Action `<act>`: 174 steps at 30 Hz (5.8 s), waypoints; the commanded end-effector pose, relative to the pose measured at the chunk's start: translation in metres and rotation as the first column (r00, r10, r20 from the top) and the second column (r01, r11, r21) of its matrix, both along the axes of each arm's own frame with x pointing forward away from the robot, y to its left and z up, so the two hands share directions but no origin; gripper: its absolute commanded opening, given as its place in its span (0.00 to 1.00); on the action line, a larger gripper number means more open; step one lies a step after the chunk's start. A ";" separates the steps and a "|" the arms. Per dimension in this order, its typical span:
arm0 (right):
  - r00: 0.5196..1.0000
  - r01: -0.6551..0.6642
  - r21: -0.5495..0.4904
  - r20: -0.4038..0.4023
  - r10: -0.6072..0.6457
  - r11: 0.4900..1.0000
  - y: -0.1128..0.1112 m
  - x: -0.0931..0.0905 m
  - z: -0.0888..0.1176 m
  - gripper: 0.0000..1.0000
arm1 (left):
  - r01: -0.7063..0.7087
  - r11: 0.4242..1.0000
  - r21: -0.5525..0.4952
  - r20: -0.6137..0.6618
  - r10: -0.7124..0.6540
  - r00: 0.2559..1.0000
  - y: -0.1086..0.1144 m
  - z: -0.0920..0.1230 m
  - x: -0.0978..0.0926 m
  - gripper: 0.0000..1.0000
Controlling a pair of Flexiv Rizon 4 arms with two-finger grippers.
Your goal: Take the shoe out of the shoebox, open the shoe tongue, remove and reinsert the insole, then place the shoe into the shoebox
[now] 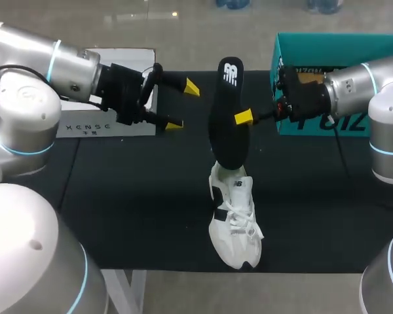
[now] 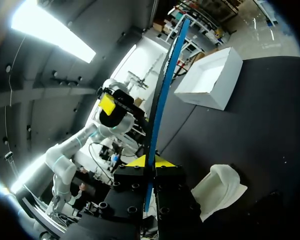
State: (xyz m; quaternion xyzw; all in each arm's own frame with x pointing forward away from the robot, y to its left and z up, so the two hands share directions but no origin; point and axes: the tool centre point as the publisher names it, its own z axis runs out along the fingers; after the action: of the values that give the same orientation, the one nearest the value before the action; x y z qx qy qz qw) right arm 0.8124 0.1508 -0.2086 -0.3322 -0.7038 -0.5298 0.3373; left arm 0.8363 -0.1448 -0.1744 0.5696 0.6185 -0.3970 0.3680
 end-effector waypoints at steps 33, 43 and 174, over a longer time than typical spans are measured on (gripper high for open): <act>1.000 0.002 -0.002 0.000 -0.002 1.000 0.001 -0.001 0.000 0.00 | -0.320 0.744 0.586 -0.485 0.639 0.597 0.110 -0.086 -0.056 1.00; 1.000 0.002 -0.002 0.000 -0.002 1.000 0.001 -0.001 0.000 0.00 | -0.325 0.767 0.553 -0.502 0.618 0.605 0.108 -0.086 -0.057 1.00; 0.993 0.116 -0.255 0.005 -0.119 0.960 0.010 -0.042 -0.131 0.46 | -0.325 0.767 0.553 -0.502 0.618 0.605 0.108 -0.086 -0.057 1.00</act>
State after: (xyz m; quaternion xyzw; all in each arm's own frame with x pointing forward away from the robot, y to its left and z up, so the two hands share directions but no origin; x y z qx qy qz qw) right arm 0.7684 0.1614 -0.3468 -0.4164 -0.7391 -0.4574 0.2668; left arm 0.7792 -0.0367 -0.2608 0.2653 0.9048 -0.3201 0.0922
